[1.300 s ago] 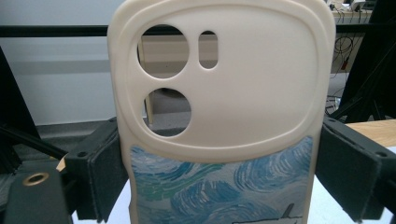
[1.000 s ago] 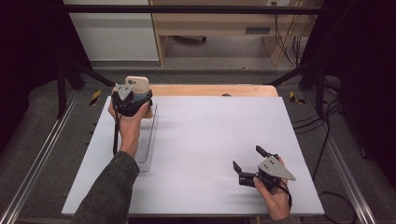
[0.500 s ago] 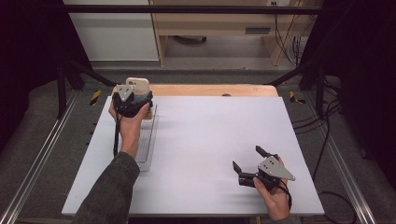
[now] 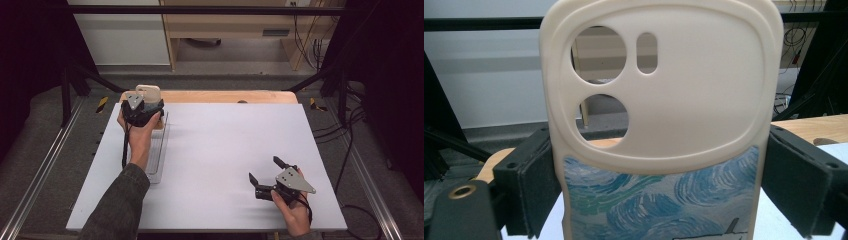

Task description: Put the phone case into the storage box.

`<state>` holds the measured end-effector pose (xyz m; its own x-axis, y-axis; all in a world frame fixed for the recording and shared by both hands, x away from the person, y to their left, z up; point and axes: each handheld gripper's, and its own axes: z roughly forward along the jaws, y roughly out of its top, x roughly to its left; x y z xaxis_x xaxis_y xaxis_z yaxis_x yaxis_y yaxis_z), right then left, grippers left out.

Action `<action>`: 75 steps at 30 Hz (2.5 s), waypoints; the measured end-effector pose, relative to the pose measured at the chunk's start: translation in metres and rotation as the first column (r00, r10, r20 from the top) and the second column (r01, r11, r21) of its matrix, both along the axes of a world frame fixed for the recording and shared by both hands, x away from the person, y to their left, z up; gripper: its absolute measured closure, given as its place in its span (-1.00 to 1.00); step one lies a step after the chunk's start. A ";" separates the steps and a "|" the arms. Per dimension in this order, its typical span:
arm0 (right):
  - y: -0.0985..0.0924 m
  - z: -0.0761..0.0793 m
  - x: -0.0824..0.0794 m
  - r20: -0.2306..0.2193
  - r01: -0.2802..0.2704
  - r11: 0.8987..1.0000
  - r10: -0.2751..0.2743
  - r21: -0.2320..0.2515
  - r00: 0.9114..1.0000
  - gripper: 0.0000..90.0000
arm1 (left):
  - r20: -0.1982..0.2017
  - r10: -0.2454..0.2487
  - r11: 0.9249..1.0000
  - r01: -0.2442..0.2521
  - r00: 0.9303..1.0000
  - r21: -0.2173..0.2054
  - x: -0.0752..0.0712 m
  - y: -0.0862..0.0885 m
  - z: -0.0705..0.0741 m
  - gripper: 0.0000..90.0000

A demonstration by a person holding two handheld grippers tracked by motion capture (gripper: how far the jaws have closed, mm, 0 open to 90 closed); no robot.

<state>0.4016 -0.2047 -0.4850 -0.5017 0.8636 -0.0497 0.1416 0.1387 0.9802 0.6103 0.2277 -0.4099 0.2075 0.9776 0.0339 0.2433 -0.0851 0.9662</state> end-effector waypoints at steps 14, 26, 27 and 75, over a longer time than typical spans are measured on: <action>0.001 0.000 0.000 -0.002 -0.003 1.000 0.003 -0.003 1.000 -0.94 | -0.010 0.001 1.000 -0.001 1.000 0.005 0.001 0.000 -0.004 -0.75; 0.001 0.000 0.000 -0.005 -0.004 1.000 0.004 -0.003 1.000 -0.94 | -0.014 -0.001 1.000 0.001 1.000 0.007 0.001 0.000 -0.006 -0.75; 0.001 0.000 0.000 -0.006 -0.004 1.000 0.004 -0.003 1.000 -0.94 | -0.016 -0.002 1.000 0.002 1.000 0.010 0.001 0.000 -0.006 -0.75; 0.002 -0.001 0.000 -0.014 -0.008 1.000 0.008 -0.002 1.000 -0.94 | -0.054 0.006 0.999 -0.004 0.999 0.035 0.006 0.000 -0.016 -0.76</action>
<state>0.4021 -0.2031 -0.4864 -0.5090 0.8596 -0.0440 0.1543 0.1415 0.9778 0.6159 0.2276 -0.4261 0.2052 0.9771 0.0567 0.2960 -0.1171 0.9480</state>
